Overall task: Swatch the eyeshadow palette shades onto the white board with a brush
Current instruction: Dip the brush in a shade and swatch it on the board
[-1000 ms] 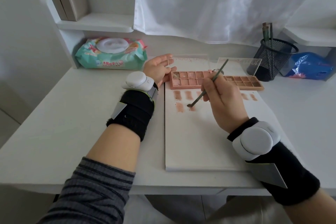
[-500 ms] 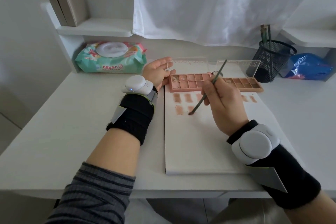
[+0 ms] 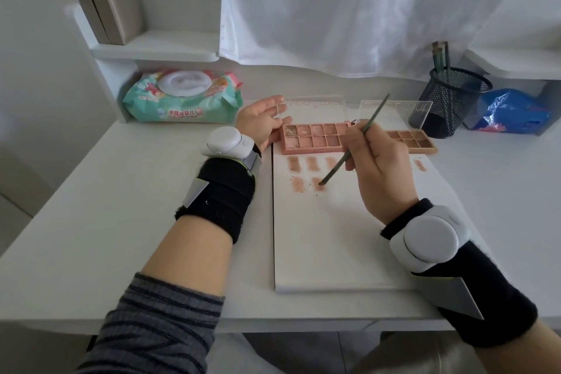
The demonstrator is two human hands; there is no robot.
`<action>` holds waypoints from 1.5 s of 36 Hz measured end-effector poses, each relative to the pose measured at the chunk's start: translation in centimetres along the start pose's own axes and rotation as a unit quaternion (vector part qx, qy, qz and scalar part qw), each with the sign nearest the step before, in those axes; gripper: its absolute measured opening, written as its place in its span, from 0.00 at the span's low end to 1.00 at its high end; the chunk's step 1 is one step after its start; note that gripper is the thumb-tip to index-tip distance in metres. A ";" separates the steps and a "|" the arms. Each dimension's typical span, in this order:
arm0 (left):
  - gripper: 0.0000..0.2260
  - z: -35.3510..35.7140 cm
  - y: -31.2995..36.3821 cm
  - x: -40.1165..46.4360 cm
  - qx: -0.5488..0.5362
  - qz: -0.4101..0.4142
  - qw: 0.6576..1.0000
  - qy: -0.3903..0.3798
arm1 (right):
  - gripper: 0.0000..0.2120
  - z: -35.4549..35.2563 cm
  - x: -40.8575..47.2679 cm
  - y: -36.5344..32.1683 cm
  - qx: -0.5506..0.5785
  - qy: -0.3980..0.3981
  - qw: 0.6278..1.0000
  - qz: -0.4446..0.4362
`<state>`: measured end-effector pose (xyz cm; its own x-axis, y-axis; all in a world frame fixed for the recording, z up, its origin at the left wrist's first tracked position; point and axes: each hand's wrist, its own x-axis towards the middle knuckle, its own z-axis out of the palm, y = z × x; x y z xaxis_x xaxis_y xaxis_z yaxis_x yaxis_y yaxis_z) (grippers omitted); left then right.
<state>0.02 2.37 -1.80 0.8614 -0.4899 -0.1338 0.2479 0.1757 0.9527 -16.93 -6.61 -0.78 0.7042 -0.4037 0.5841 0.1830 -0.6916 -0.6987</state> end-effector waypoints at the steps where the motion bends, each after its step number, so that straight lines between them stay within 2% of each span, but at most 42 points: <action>1: 0.19 0.0 0.0 0.0 -0.002 0.000 1.000 0.000 | 0.12 0.0 0.2 -0.1 0.009 0.019 1.000 -0.002; 5: 0.19 -0.2 0.0 -0.1 -0.007 0.004 1.000 -0.009 | 0.09 -0.2 1.7 -0.4 0.042 0.074 0.996 0.004; 17: 0.20 -0.4 0.1 0.3 -0.038 -0.005 0.999 -0.027 | 0.09 2.4 2.5 0.2 -0.037 -0.018 0.999 -0.020; 30: 0.20 -0.6 0.0 0.6 -0.050 -0.004 0.998 -0.039 | 0.09 2.8 2.5 0.8 -0.052 -0.043 0.997 -0.023; 36: 0.21 -0.8 -0.1 0.8 -0.049 -0.007 0.998 -0.045 | 0.10 2.7 2.5 0.9 -0.105 -0.031 0.993 -0.050; 43: 0.21 -0.9 -0.3 1.1 -0.054 -0.009 0.997 -0.053 | 0.12 2.7 2.6 0.5 -0.095 -0.032 0.995 -0.017; 48: 0.22 -0.8 -0.2 0.9 -0.054 -0.008 0.998 -0.042 | 0.07 2.7 2.7 0.2 -0.011 -0.019 0.997 0.072; 54: 0.22 -0.5 -0.2 0.6 -0.049 -0.002 0.998 -0.024 | 0.11 2.7 3.2 0.6 0.101 0.003 0.981 0.166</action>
<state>0.75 2.48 -2.23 0.8382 -0.5314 -0.1226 0.2963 0.2550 0.9204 -12.72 -6.72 -0.40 0.7441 -0.5906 0.3122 0.0771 -0.3883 -0.9183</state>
